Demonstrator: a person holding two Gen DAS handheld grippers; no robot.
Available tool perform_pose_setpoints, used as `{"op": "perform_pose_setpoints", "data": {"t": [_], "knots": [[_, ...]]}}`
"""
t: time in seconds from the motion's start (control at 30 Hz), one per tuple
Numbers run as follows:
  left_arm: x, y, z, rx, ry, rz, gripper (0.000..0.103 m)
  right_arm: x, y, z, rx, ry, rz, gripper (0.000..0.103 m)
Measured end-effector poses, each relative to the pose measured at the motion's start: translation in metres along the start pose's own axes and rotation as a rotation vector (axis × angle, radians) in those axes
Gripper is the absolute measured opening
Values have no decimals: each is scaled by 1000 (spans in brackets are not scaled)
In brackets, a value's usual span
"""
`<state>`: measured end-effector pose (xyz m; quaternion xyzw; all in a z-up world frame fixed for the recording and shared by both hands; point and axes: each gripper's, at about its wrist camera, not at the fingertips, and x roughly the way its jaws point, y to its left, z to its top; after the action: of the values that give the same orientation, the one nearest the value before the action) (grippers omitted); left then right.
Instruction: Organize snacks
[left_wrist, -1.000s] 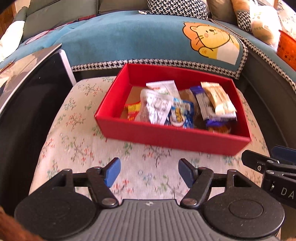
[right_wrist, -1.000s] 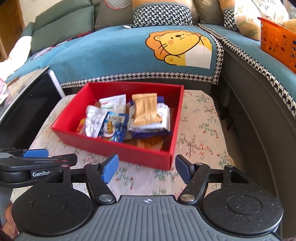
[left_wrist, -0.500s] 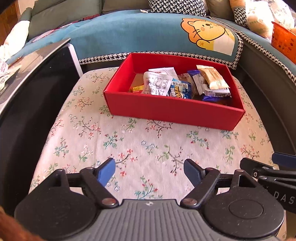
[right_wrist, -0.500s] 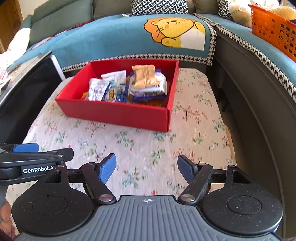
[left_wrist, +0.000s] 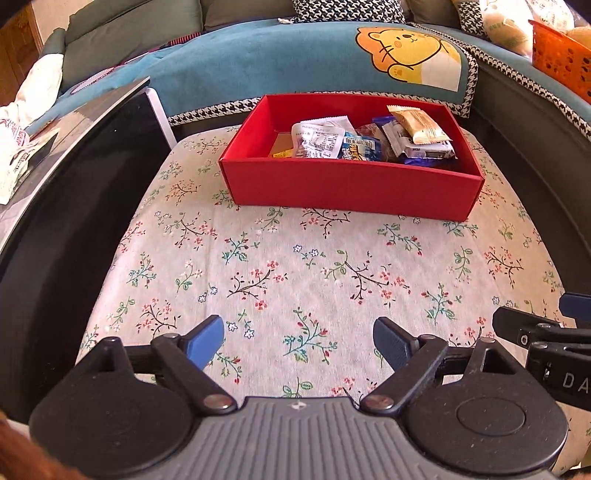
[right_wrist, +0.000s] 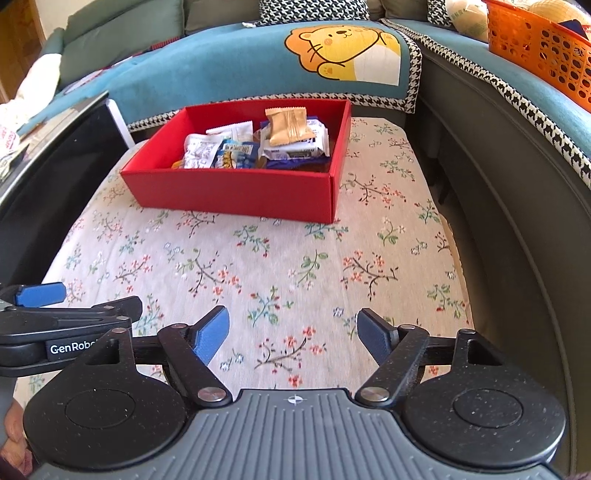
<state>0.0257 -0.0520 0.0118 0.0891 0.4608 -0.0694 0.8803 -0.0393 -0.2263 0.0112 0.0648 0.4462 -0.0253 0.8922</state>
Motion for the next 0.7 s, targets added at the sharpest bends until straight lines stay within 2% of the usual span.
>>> {"op": "perform_pose_setpoints", "data": {"t": [0.7], "knots": [[-9,5,-11,-22,7,-40,103,-7,0,-11,12,-3,10,85]]}}
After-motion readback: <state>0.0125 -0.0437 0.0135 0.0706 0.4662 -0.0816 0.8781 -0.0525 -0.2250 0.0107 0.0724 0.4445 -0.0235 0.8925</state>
